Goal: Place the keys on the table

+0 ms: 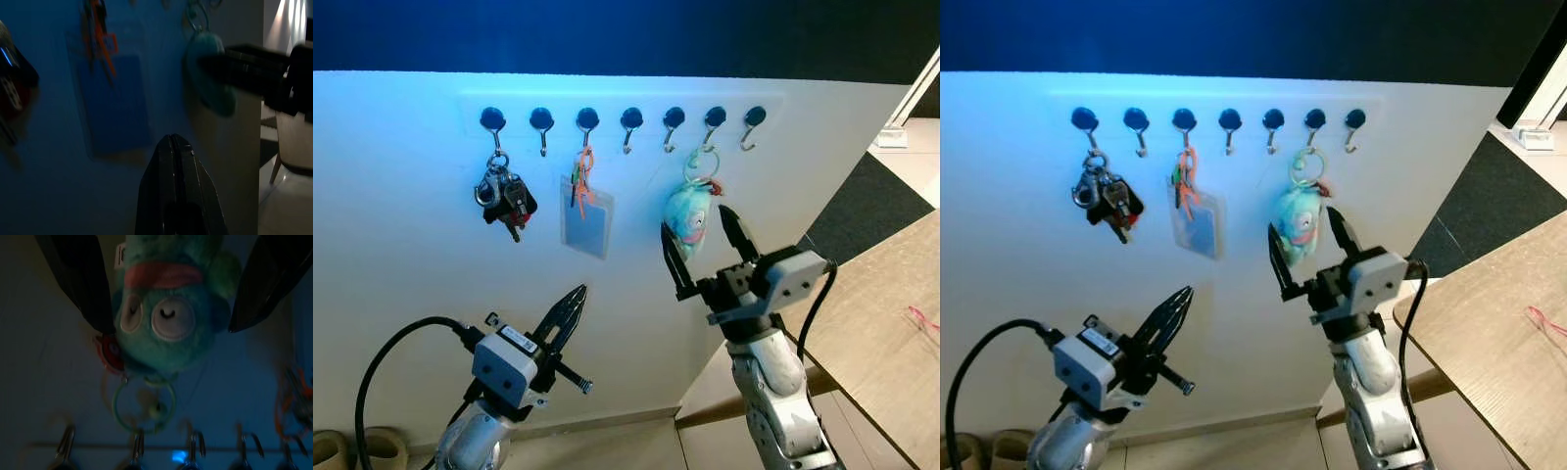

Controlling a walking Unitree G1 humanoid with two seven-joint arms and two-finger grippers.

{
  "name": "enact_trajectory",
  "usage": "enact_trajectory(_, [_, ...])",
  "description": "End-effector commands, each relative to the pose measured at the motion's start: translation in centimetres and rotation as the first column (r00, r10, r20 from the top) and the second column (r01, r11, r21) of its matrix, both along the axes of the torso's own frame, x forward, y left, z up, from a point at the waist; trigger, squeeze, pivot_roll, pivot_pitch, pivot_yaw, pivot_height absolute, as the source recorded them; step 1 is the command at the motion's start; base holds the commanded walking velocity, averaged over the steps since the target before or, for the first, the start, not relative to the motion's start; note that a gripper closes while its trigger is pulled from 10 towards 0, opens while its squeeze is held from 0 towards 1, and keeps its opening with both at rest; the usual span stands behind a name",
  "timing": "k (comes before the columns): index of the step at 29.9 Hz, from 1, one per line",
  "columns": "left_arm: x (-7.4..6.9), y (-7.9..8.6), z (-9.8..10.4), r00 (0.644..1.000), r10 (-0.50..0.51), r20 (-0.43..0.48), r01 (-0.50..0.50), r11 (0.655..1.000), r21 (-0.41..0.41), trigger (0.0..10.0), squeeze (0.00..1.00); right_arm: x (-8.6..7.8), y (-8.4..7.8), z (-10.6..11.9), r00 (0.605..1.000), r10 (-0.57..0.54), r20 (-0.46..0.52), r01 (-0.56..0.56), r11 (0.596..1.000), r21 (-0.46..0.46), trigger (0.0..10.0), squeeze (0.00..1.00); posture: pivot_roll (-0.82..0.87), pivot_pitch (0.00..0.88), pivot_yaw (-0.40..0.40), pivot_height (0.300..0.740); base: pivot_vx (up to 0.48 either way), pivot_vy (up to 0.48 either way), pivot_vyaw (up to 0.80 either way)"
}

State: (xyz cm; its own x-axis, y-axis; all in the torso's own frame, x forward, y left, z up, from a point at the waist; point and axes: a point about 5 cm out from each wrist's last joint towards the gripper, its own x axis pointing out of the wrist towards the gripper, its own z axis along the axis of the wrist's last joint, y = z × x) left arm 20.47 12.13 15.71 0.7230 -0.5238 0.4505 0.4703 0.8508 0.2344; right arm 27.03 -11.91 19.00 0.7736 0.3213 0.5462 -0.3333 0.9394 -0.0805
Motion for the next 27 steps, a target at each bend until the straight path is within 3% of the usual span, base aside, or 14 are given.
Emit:
enact_trajectory(1, [-0.1,-0.4,0.4,1.000,-0.027,0.003,0.027,1.000,-0.011,10.0,0.00,0.3,-0.3,-0.4,0.999,-0.026,-0.028,0.025,1.000,-0.018,10.0,0.00,0.05,0.068,-0.073,0.740,0.000,0.000,0.00])
enact_trajectory(8, [-0.3,-2.0,2.1,0.990,-0.139,0.034,0.139,0.990,-0.011,10.0,0.00,0.8,-0.1,-0.7,0.998,-0.038,-0.054,0.035,0.998,-0.044,10.0,0.00,0.05,0.069,-0.073,0.740,0.000,0.000,0.00])
enact_trajectory(18, [0.0,-2.3,3.0,0.988,-0.144,0.056,0.145,0.989,-0.019,10.0,0.00,1.5,0.0,-0.9,0.995,-0.036,-0.095,0.034,0.999,-0.023,10.0,0.00,0.05,0.071,-0.073,0.740,0.000,0.000,0.00])
enact_trajectory(19, [0.0,-2.2,3.0,0.988,-0.142,0.054,0.144,0.989,-0.021,10.0,0.00,1.7,-0.1,-1.0,0.994,-0.039,-0.107,0.038,0.999,-0.012,4.6,0.00,0.05,0.071,-0.073,0.740,0.000,0.000,0.00])
enact_trajectory(20, [0.0,-2.2,3.0,0.988,-0.142,0.052,0.143,0.989,-0.023,10.0,0.00,1.7,-0.2,-1.0,0.993,-0.042,-0.114,0.042,0.999,-0.005,4.6,0.00,0.05,0.071,-0.073,0.740,0.000,0.000,0.00])
enact_trajectory(21, [-0.1,-2.2,3.1,0.988,-0.144,0.048,0.145,0.989,-0.021,10.0,0.00,1.8,-0.3,-0.9,0.993,-0.039,-0.114,0.040,0.999,0.001,0.0,0.00,0.05,0.072,-0.073,0.740,0.000,0.000,0.00])
enact_trajectory(27, [-0.1,-2.3,3.3,0.988,-0.148,0.046,0.149,0.989,-0.016,10.0,0.00,2.0,-0.4,-0.8,0.993,-0.032,-0.114,0.032,0.999,-0.001,0.0,0.00,0.06,0.078,-0.074,0.740,0.000,0.000,0.00])
